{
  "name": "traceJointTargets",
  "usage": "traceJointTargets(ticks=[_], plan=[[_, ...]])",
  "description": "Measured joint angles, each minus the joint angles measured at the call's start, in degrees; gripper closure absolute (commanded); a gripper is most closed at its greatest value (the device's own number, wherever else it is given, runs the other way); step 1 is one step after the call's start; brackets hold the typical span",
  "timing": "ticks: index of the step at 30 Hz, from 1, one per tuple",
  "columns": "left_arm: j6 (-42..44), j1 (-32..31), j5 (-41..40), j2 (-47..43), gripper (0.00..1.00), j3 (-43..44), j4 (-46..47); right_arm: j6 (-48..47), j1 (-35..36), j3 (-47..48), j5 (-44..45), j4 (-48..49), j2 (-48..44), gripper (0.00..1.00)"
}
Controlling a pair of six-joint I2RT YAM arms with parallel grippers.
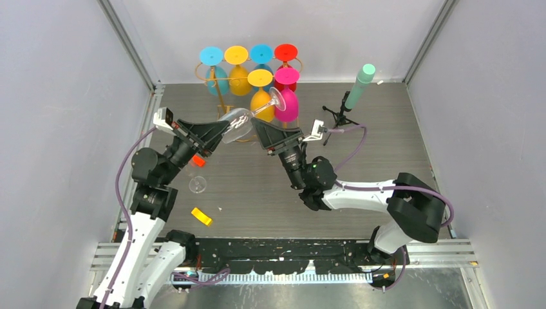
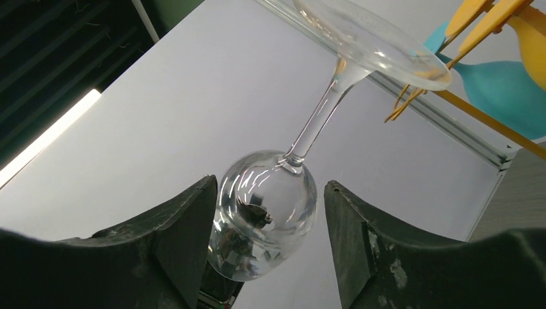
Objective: Take the wine glass off the wine glass rack
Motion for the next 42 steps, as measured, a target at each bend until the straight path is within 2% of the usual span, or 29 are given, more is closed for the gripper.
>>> traceJointTargets(ticks=[3,7,13,16,20,23,28,33,42], plan=[[2.0,0.0,-0.3,0.0,1.0,0.1,-0.7,0.2,0.0,-1.7,-0.2,-0.1,-0.5,0.19],[7.3,0.0,-0.1,0.4,1.0,2.4,-5.7,-0.5,0.0,-5.4,-1.5,-0.9,-2.6,0.18],[19.6,0.0,1.3,1.1,1.0,11.1,-21.9,-1.9,0.0,-13.7,-3.8,-5.4,-10.6,0.18],[26.7,0.0,2.2,2.2,1.0,16.0,-30.9,-2.0,0.0,-16.1,-4.8,-14.3,-17.5,0.18],[35.8,0.0,3.1,3.8,1.0,19.8,-42.3,-3.0,0.1,-12.3,-5.1,-36.1,-27.4,0.18],[41.5,0.0,3.4,5.3,1.0,20.9,-50.6,-4.4,0.1,-6.9,-3.7,-50.7,-30.9,0.18],[49.7,-0.3,0.9,10.0,1.0,24.5,-62.9,-4.5,0.1,-5.3,1.7,-66.1,-33.5,0.18],[56.5,-3.4,-6.0,17.4,1.0,29.8,-71.3,-1.8,0.1,-6.0,6.1,-74.6,-33.8,0.18],[64.2,-12.7,-17.4,31.8,1.0,39.1,-78.9,0.1,0.1,-6.9,11.1,-81.5,-36.6,0.18]])
